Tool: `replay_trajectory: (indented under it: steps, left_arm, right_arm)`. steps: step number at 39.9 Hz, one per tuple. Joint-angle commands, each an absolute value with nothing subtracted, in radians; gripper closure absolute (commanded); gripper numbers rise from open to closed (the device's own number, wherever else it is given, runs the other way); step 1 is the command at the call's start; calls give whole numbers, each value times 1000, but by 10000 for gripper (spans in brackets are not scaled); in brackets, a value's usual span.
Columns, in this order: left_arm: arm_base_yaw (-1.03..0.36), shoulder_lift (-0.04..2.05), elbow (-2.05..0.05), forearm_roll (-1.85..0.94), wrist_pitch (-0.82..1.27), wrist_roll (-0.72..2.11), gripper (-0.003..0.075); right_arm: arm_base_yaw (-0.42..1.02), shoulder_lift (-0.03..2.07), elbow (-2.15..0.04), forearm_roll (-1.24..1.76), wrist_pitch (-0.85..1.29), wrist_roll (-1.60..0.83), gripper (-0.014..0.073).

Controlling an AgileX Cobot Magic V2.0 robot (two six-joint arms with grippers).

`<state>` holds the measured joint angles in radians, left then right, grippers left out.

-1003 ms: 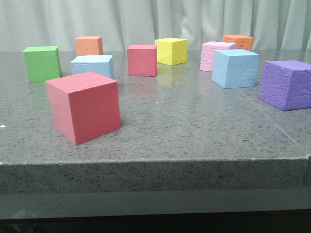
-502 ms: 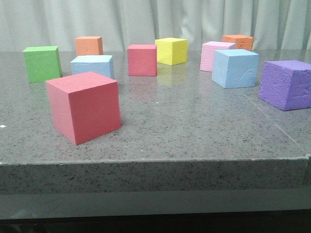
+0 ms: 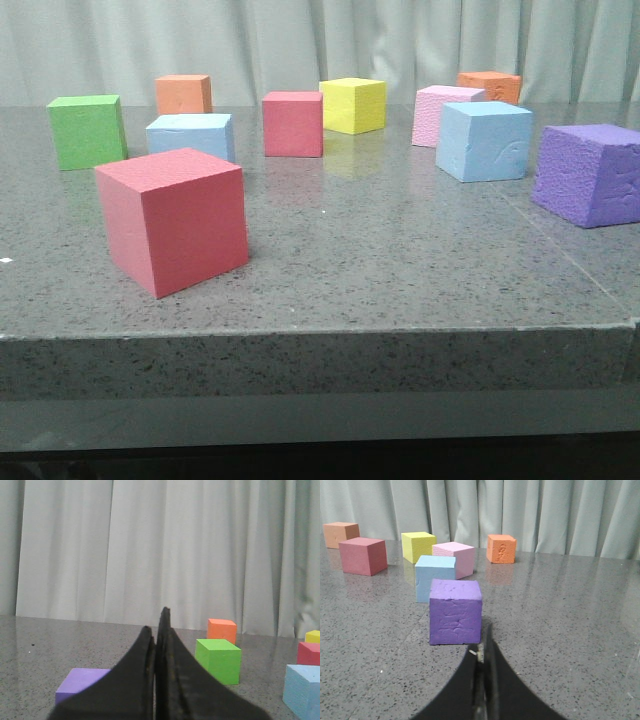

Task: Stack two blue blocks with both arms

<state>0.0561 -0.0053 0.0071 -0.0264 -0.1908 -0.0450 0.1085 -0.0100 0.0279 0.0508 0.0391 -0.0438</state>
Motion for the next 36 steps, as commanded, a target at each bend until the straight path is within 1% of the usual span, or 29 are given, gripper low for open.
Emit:
replay_trajectory:
  steps: [1,9,13,17,20,27,36]
  left_arm:
    - [49,-22,9,-32,-276,-47,741]
    - [49,-22,7,-32,-319,-47,741]
    - [49,-22,7,-33,-407,-47,741]
    - [49,-22,-7,-41,-425,-77,741]
    - [49,-20,-36,-41,-390,-108,741]
    - [49,4,-168,-41,-221,-108,741]
    - [49,169,-352,-41,-64,-104,741]
  right_arm:
    - [100,-28,22,38,-58,-53,661]
    - [100,-28,18,38,-140,-53,661]
    - [100,-28,-10,38,-133,-53,661]
    - [100,-28,-52,38,-108,-53,661]
    - [100,-28,-98,38,-81,-53,661]
    - [100,12,-237,39,18,-53,661]
    - [100,215,-464,39,174,-53,661]
